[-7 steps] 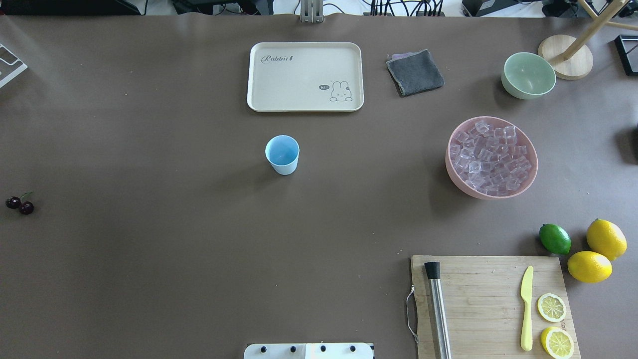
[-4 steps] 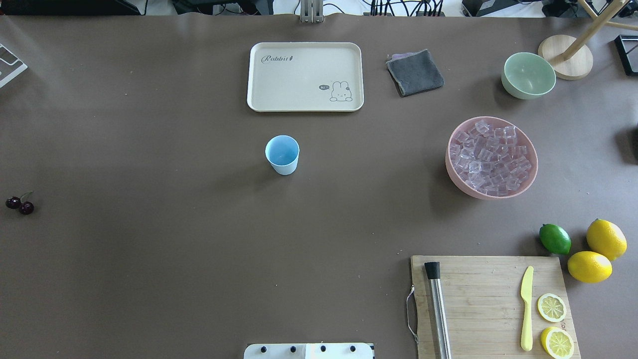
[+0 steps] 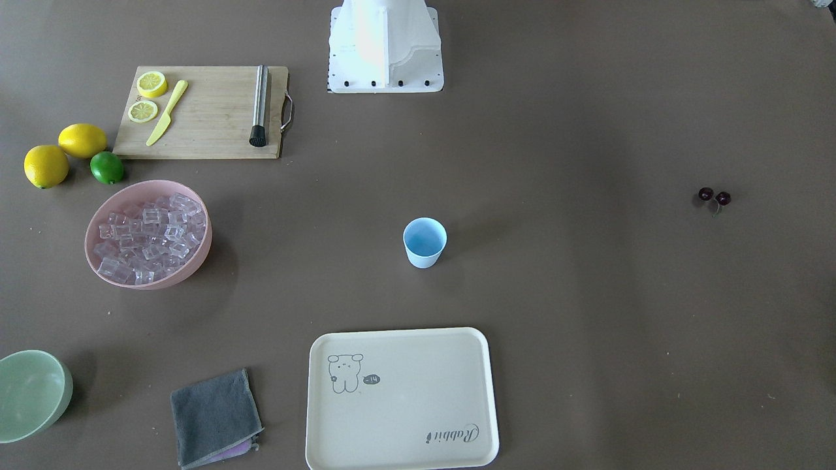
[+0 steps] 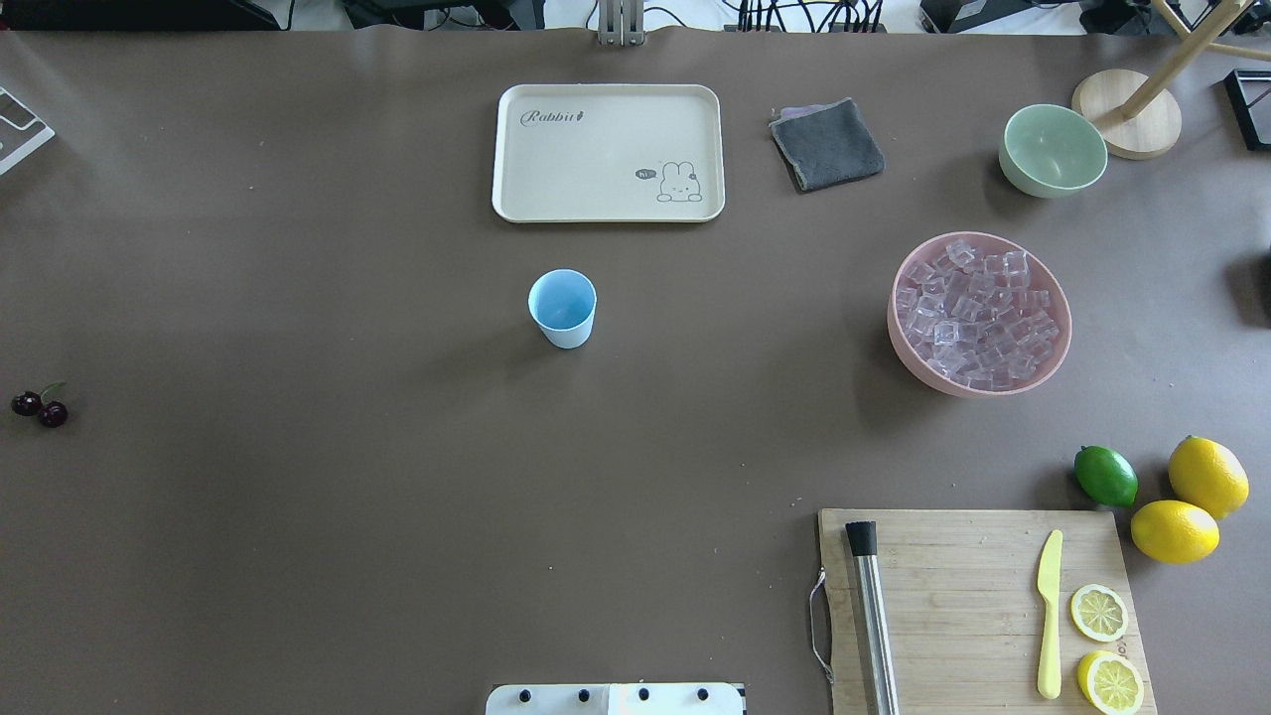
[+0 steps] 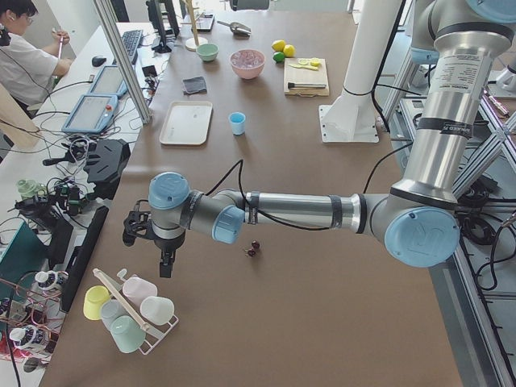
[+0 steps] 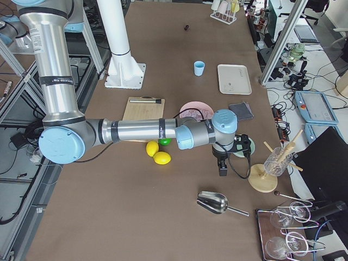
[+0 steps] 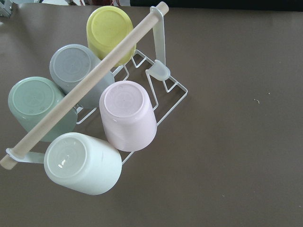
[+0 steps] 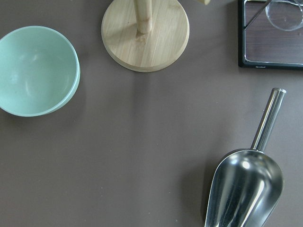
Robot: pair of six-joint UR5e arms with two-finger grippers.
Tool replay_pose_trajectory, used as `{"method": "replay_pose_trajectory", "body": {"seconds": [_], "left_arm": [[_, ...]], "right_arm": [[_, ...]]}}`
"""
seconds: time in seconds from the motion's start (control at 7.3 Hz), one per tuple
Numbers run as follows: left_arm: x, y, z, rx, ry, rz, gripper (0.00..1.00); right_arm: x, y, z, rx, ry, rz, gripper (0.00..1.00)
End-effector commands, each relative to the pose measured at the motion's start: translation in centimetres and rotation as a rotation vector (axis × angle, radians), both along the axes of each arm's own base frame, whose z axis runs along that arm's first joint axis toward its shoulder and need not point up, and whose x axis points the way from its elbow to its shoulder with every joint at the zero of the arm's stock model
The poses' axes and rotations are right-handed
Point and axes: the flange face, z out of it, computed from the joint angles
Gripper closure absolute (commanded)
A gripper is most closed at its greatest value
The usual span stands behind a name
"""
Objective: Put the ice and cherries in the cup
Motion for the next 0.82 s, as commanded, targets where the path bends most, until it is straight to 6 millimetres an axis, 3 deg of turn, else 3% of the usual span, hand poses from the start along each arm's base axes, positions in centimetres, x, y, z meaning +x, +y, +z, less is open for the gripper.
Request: {"method": "replay_pose_trajectory", "body": {"seconds": [0.0,0.27,0.41,0.68], "left_arm": [[1.6,-0.2,0.3,-0.011,-0.002,0.021,0.01],[1.7,-0.3,-0.8,0.011,0.007,0.023,0.01],[1.7,-0.7,-1.6,0.029,0.007,0.029,0.01],[1.9,-1.6,-4.2,0.078,0.011,0.033,0.01]], "right_arm": [[-0.1,0.1,-0.4,-0.006,-0.006,0.013,0.0],[-0.1,0.1,-3.6,0.052,-0.017,0.012,0.0],[-1.2,0.0,-4.1,0.06,-0.014,-0.002,0.0],[-2.3,-1.4,-7.6,0.124,-0.031,-0.019,0.0]]}}
